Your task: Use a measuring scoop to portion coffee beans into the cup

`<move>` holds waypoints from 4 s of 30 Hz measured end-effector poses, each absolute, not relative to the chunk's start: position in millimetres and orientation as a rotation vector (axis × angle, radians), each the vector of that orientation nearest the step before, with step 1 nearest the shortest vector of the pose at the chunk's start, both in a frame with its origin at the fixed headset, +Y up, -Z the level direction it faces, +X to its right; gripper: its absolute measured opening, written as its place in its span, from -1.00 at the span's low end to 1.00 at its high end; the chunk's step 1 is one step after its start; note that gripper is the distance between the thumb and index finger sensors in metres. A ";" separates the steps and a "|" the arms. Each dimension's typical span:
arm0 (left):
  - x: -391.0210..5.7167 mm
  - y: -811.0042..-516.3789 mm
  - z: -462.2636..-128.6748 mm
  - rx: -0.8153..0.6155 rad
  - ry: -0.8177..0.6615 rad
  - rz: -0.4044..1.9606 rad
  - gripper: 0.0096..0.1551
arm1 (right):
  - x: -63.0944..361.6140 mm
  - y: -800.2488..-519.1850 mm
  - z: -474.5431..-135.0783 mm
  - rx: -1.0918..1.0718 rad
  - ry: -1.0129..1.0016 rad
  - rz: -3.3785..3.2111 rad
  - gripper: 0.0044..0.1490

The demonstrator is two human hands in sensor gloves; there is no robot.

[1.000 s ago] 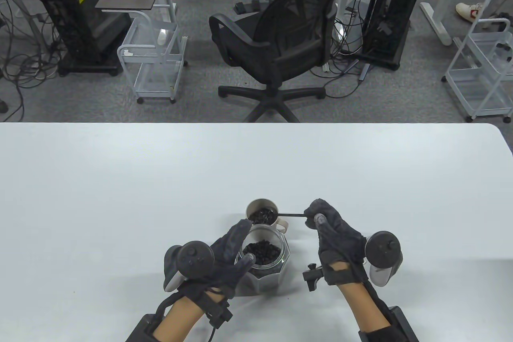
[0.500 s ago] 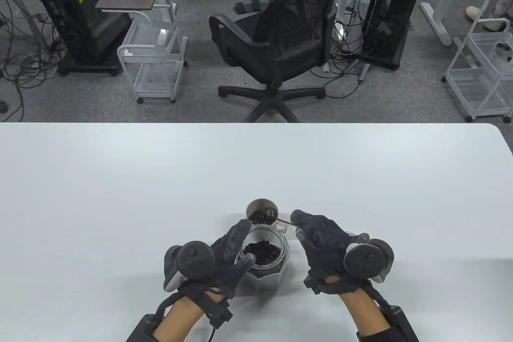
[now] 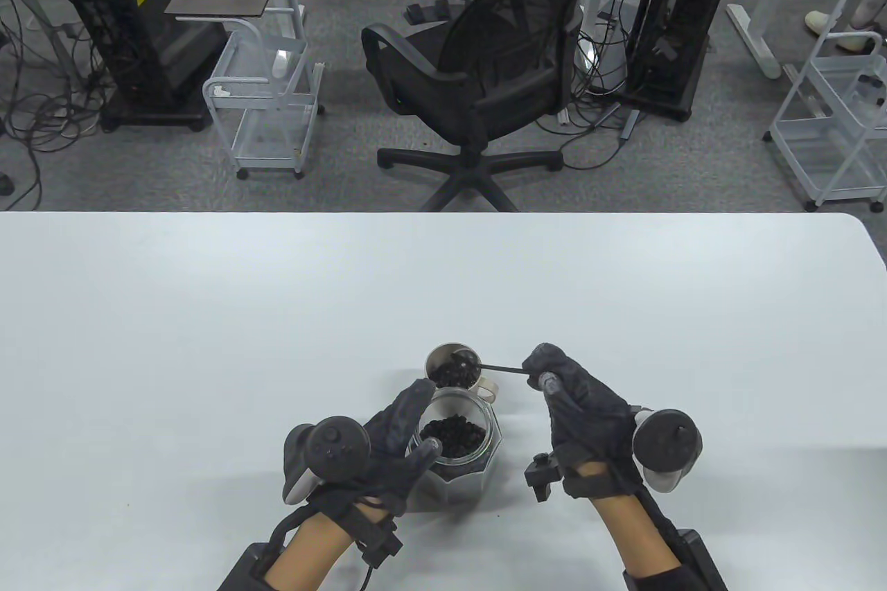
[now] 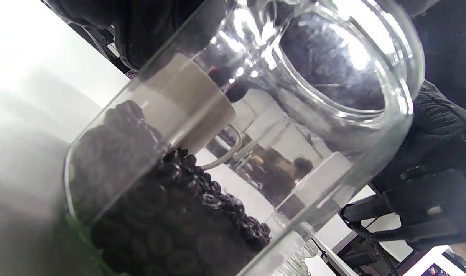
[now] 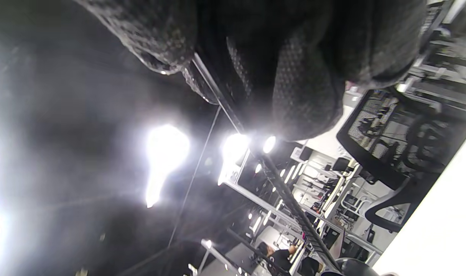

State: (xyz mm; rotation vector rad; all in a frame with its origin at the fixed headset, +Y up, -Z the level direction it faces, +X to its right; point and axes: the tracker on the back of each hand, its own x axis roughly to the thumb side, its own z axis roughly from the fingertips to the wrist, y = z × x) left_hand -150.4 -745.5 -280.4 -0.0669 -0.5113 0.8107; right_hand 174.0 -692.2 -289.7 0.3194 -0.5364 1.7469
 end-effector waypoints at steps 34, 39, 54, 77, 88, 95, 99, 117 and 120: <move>-195.2 -714.8 -282.0 0.150 -0.431 0.733 0.02 | 297.2 -681.0 -284.0 -0.130 -0.481 1.029 -0.47; -219.6 -711.3 -288.9 0.160 -0.305 0.632 0.02 | 310.9 -682.5 -280.3 -0.171 -0.534 1.086 -0.47; -250.5 -728.5 -304.9 0.115 -0.171 0.585 0.02 | 383.4 -692.0 -258.5 -0.139 -0.828 1.884 -0.47; -245.8 -736.7 -305.3 0.072 -0.171 0.610 0.01 | 339.0 -727.6 -270.4 0.082 -0.361 2.680 -0.43; -240.4 -740.3 -306.9 0.046 -0.184 0.601 0.01 | 320.6 -754.5 -284.1 0.114 -0.050 2.959 -0.33; -240.3 -738.1 -304.9 0.072 -0.197 0.617 0.01 | 311.4 -769.8 -289.3 0.166 0.034 3.088 -0.29; -239.5 -739.2 -305.1 0.063 -0.196 0.617 0.01 | 306.6 -773.2 -289.9 0.180 0.049 3.117 -0.28; -241.1 -737.0 -304.4 0.066 -0.188 0.626 0.01 | 304.7 -779.1 -291.7 0.095 0.188 3.066 -0.28; -241.1 -736.2 -304.2 0.068 -0.188 0.624 0.01 | 305.5 -779.1 -291.7 0.072 0.194 3.041 -0.28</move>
